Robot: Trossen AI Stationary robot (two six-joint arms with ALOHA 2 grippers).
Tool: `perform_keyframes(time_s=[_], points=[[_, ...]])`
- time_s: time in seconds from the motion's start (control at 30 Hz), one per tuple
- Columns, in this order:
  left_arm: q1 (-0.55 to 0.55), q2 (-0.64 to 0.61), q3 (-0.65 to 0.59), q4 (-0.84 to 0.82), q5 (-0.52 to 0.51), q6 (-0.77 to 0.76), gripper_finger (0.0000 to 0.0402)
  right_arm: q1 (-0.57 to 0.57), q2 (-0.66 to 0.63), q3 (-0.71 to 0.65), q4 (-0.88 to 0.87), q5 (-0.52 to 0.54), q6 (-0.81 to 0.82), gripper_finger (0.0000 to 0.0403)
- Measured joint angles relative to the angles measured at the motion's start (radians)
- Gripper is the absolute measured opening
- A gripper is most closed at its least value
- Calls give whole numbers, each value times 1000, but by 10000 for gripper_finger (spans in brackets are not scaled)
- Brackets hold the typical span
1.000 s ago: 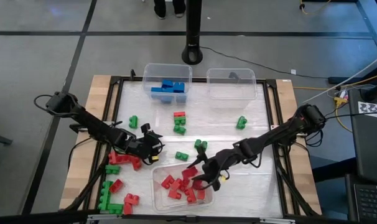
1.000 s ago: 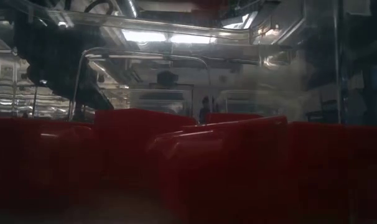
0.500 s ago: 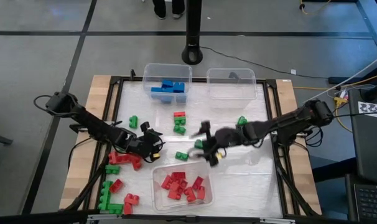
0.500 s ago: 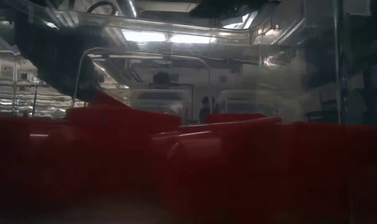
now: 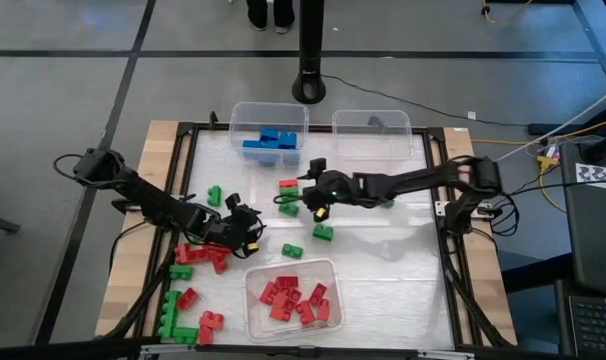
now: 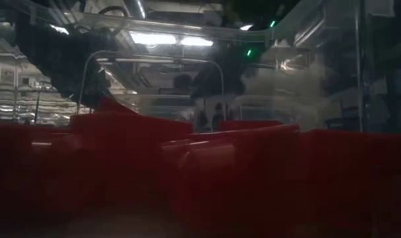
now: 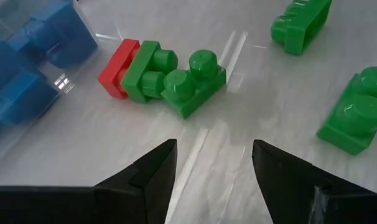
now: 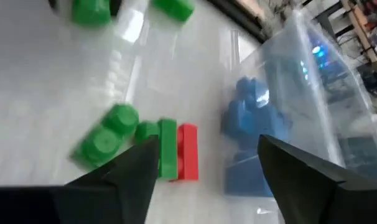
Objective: Sort blocks
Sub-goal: Put the red game piece into the bottom transparent bin
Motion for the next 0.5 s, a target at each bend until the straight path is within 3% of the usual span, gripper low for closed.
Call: perform_keyframes(time_s=[0.3,0.5], points=[[1,0,0,1,-4,6,198,-76,167,0,197,7,-143,191],[2,0,0,17,-7,6,198,-114,251,0,279,8,-188,162]])
